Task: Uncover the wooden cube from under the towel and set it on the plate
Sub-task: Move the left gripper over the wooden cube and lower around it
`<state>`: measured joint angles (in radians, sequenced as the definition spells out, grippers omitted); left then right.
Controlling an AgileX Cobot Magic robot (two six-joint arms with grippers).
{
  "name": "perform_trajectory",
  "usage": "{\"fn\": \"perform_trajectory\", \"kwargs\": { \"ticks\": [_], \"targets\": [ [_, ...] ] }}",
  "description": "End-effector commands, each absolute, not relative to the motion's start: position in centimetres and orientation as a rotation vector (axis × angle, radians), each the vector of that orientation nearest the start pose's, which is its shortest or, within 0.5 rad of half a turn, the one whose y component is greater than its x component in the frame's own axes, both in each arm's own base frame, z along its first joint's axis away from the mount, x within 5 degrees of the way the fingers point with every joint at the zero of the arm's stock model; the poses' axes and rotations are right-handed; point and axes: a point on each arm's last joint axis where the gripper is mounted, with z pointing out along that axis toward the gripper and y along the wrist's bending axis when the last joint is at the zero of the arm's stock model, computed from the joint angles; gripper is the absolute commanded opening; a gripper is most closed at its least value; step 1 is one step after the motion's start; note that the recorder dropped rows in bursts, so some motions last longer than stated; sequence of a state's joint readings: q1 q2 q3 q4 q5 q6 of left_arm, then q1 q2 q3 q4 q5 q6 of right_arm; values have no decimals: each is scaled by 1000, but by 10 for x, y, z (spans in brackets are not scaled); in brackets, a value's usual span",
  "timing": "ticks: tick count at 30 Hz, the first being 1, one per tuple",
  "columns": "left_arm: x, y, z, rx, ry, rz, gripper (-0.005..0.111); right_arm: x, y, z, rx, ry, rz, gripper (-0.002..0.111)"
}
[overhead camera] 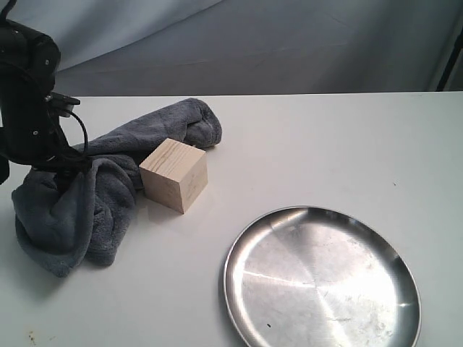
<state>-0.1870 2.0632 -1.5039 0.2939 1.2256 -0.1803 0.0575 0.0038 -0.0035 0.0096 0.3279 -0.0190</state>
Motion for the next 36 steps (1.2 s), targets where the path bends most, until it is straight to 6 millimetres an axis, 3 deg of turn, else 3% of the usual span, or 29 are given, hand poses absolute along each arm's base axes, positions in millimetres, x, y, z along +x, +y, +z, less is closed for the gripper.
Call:
{"fn": "perform_trajectory", "kwargs": {
  "ticks": [1,9,18,25,28,30,34,36],
  "targets": [
    [388,-48,187,186,3137,441,88,54,4,184,-65,1800,39,0],
    [380,-48,222,153,3060,378,88,54,4,184,-65,1800,39,0],
    [373,-76,236,294,3031,-66,85,54,4,184,-65,1800,39,0],
    [369,-123,238,584,2901,-113,85,54,4,184,-65,1800,39,0],
    [363,-171,241,715,2722,-105,85,54,4,184,-65,1800,39,0],
    [361,-193,244,718,2628,-146,86,54,4,184,-65,1800,39,0],
    [363,-203,247,754,2530,-137,86,54,4,184,-65,1800,39,0],
    [365,-200,248,771,2511,-87,95,54,4,184,-65,1800,39,0]
  ]
}}
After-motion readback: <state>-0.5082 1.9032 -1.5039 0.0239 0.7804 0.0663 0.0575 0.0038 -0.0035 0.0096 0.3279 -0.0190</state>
